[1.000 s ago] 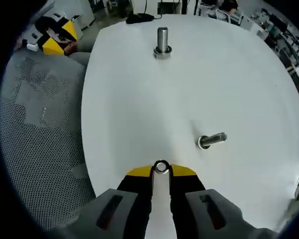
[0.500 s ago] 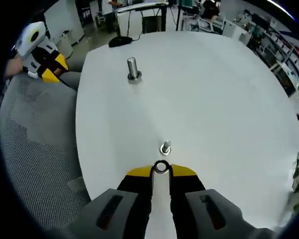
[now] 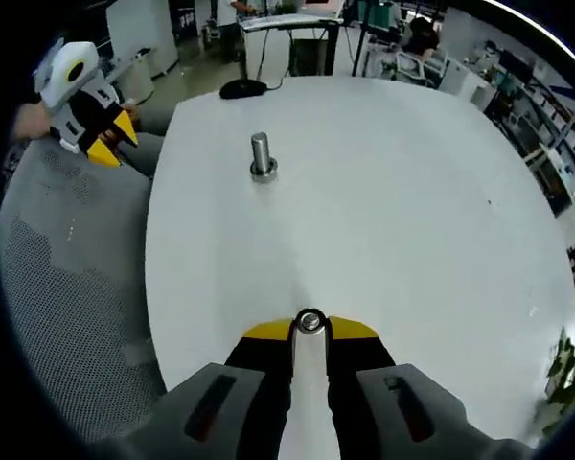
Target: Place the washer onto the threaded stud by aligning its center hole with the stud, sliding it down to the base, and recovering from edge contact or off-axis alignment until the washer reaches the visible bottom stop.
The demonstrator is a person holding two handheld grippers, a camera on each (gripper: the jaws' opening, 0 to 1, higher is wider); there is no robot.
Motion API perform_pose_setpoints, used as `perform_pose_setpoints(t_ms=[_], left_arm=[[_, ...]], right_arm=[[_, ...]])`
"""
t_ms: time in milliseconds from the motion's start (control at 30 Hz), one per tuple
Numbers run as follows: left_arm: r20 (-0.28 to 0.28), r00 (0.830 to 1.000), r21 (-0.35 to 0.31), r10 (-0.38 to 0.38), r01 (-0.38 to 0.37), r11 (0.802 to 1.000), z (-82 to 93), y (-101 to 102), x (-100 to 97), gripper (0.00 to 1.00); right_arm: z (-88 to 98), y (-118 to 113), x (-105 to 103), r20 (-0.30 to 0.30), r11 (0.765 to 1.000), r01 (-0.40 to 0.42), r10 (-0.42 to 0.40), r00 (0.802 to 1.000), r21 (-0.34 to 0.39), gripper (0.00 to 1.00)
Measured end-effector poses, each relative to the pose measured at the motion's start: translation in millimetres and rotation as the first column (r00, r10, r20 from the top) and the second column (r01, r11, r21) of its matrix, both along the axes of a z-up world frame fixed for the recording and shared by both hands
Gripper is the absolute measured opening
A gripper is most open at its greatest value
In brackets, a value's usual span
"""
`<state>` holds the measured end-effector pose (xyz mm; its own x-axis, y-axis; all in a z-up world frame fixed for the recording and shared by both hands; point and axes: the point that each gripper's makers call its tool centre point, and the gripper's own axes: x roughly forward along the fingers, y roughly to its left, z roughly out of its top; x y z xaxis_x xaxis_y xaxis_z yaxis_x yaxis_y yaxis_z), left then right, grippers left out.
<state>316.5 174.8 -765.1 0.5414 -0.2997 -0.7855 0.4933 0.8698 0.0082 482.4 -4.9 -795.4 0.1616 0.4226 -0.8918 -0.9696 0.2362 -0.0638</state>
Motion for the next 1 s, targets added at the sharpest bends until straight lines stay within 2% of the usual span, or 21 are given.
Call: perform_pose_setpoints(t_ms=[233, 433, 733, 1000], left_arm=[[0.003, 1.0, -0.005, 0.002, -0.002, 1.0, 0.7, 0, 0.0, 0.15], [0.001, 1.0, -0.008, 0.003, -0.003, 1.0, 0.8, 0, -0.4, 0.15], [-0.004, 1.0, -0.01, 0.006, -0.006, 1.0, -0.3, 1, -0.1, 0.15], [-0.003, 1.0, -0.015, -0.006, 0.006, 1.0, 0.5, -2, -0.7, 0.14]], right_arm=[[-8.9, -5, 3, 0.0, 1.0, -0.003, 0.003, 1.0, -0.028, 0.14], [-10.6, 2, 2, -0.012, 1.0, -0.001, 0.001, 1.0, -0.016, 0.14], [-21.8, 2, 2, -0.024, 0.999, -0.005, 0.004, 1.0, -0.051, 0.14], [-48.7, -2, 5, -0.044, 0.996, -0.005, 0.001, 0.999, -0.094, 0.14]])
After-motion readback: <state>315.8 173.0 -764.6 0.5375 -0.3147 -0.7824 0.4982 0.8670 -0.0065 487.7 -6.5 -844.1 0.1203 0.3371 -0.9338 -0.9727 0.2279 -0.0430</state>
